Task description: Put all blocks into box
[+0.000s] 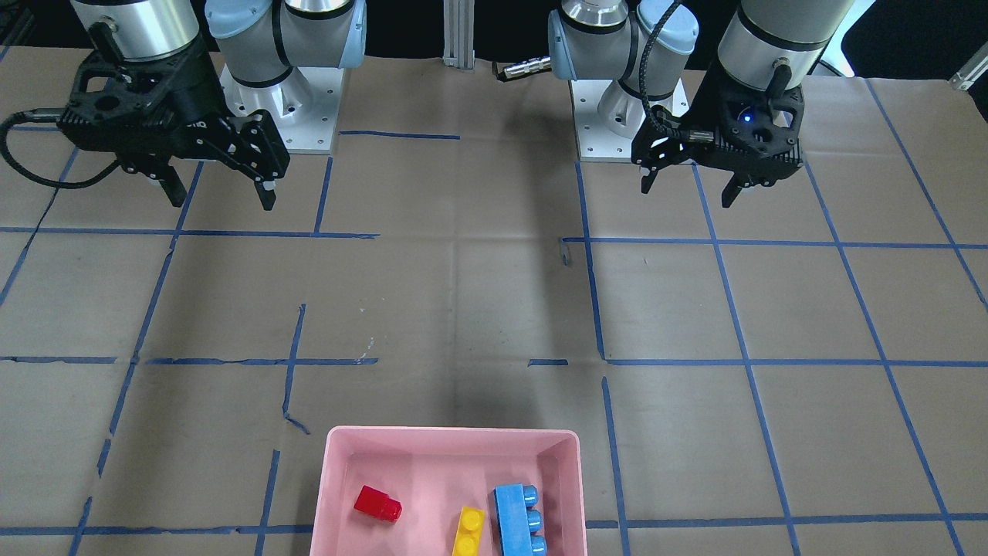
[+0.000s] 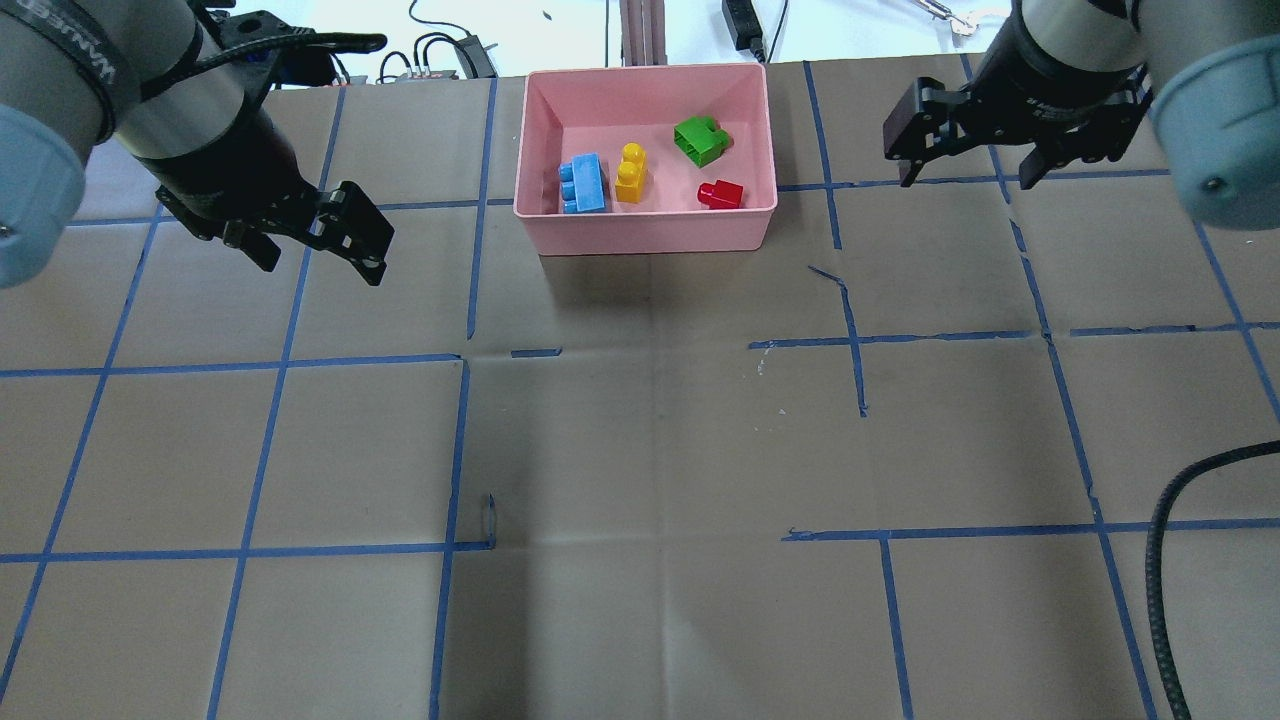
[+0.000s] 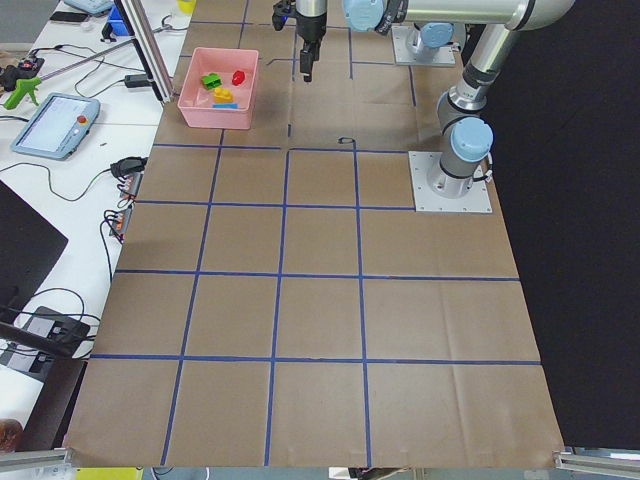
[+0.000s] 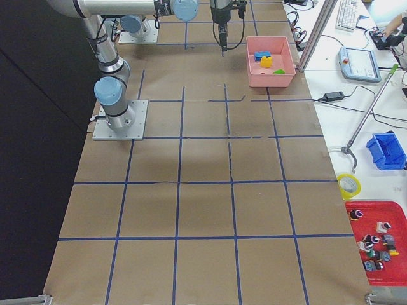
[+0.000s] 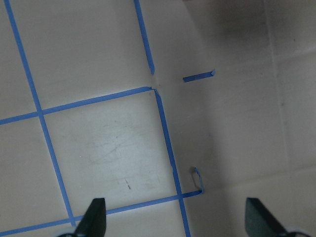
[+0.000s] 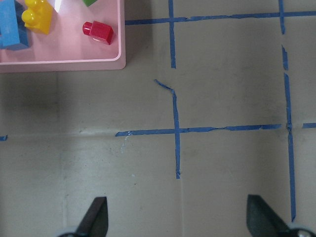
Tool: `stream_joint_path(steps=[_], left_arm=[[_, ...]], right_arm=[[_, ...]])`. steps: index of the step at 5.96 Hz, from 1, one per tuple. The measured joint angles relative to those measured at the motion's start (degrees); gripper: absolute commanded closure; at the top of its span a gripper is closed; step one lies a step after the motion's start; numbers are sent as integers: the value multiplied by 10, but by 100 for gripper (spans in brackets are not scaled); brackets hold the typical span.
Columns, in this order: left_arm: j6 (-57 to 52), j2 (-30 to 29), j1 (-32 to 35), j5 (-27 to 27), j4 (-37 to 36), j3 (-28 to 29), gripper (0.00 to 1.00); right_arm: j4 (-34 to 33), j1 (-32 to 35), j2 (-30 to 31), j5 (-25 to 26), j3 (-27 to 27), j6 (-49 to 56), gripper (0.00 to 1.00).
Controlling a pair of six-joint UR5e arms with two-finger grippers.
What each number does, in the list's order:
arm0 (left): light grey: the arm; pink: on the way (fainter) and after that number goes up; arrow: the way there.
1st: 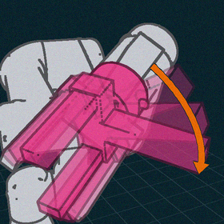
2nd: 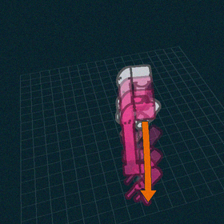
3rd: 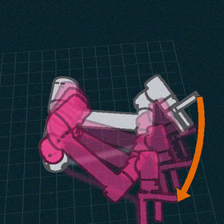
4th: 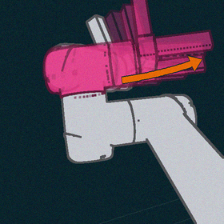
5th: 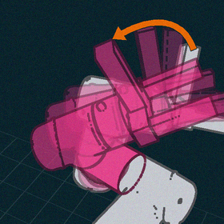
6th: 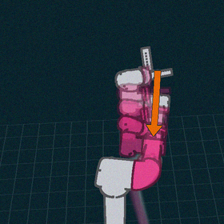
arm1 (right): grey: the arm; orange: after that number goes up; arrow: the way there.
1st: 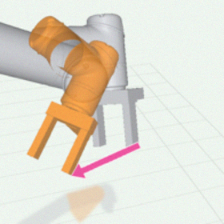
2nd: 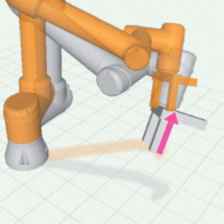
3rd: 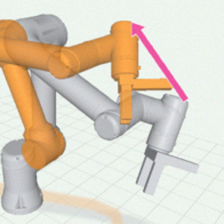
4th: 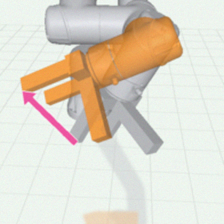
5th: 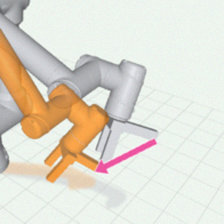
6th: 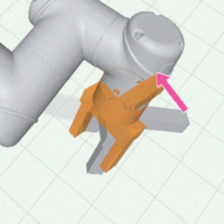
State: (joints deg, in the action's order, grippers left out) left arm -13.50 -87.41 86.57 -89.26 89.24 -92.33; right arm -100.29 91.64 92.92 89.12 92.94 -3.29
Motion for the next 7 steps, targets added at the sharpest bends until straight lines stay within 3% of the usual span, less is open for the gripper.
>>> stream_joint_path(steps=[7], left_arm=[[41, -18, 5, -3, -11, 18, 0]], right_arm=[[-11, 20, 1, -3, 22, 0, 0]])
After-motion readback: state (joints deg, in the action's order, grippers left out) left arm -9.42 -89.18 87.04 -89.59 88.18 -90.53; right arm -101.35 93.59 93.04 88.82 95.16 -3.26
